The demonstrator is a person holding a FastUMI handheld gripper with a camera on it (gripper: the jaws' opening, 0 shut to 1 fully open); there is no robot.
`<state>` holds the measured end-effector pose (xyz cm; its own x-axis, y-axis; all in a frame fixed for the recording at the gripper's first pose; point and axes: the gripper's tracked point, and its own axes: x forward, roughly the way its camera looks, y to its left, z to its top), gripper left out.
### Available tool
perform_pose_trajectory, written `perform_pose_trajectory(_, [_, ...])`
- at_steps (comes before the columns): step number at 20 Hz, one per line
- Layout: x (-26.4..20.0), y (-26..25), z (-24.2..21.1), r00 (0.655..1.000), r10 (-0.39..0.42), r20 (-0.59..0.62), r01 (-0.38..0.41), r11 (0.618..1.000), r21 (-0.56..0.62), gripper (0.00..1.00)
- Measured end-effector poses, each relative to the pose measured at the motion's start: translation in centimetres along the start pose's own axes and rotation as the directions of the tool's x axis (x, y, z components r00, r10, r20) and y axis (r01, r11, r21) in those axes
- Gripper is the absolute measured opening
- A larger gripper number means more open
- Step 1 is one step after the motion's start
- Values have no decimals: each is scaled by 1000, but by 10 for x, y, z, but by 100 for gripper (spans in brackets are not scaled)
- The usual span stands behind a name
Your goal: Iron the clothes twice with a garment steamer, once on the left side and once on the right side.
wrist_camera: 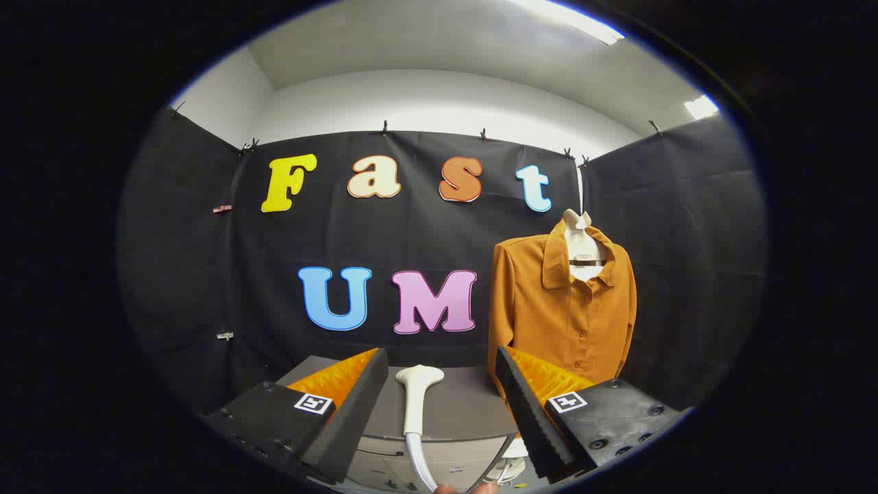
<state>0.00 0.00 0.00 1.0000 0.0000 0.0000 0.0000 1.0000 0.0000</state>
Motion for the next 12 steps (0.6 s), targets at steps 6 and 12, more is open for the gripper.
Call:
perform_pose_trajectory(6, [-8,7,1,1000,19,5,-19,999,-29,98])
perform_pose_trajectory(12, [-12,12,-2,999,35,-3,-35,999,-24,98])
